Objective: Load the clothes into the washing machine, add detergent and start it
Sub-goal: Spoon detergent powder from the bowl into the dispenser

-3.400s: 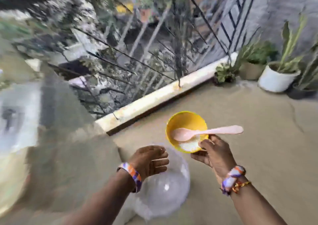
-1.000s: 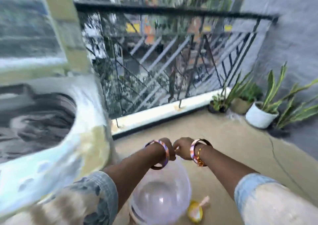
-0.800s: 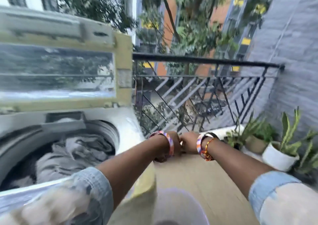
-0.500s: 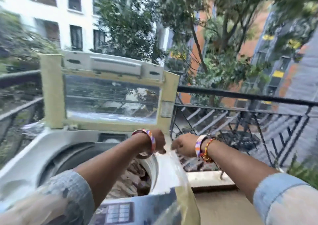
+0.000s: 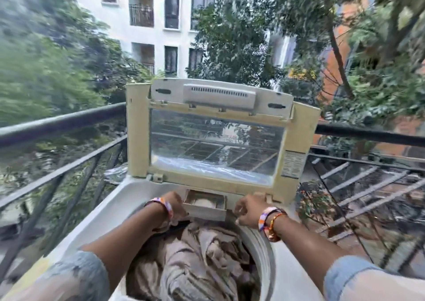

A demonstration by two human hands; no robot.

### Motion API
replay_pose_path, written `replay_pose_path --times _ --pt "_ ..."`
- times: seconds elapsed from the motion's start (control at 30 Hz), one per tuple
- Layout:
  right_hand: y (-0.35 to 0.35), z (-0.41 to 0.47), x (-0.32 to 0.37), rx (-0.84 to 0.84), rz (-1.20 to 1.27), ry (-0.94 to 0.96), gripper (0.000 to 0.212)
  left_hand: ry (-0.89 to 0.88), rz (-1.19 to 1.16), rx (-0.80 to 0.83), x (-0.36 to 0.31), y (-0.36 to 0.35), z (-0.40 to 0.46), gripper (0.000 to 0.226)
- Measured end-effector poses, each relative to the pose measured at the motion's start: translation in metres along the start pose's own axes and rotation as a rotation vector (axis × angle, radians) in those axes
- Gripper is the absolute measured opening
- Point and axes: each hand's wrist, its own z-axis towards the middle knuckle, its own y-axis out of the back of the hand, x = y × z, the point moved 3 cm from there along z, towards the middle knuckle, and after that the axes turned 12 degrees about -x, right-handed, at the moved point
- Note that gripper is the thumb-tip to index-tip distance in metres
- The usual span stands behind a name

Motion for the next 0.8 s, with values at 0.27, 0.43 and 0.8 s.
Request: replay_pose_path --times 0.27,0.43,0.8 --pt "-0.064 0.045 -0.012 -0.064 0.287 -0.261 0.024 0.133 -0.216 -0.059 0.022 -0.037 0.035 0.041" --pt "-0.090 0.064 -0.017 -0.119 0.419 -0.278 0.014 0.133 -0.230 -0.208 0.032 -0.054 0.057 0.036" --pt "-0.103 0.090 -0.038 -0.448 0.669 -0.308 0.038 0.075 -0.274 -0.415 0.031 -0.055 0.083 0.016"
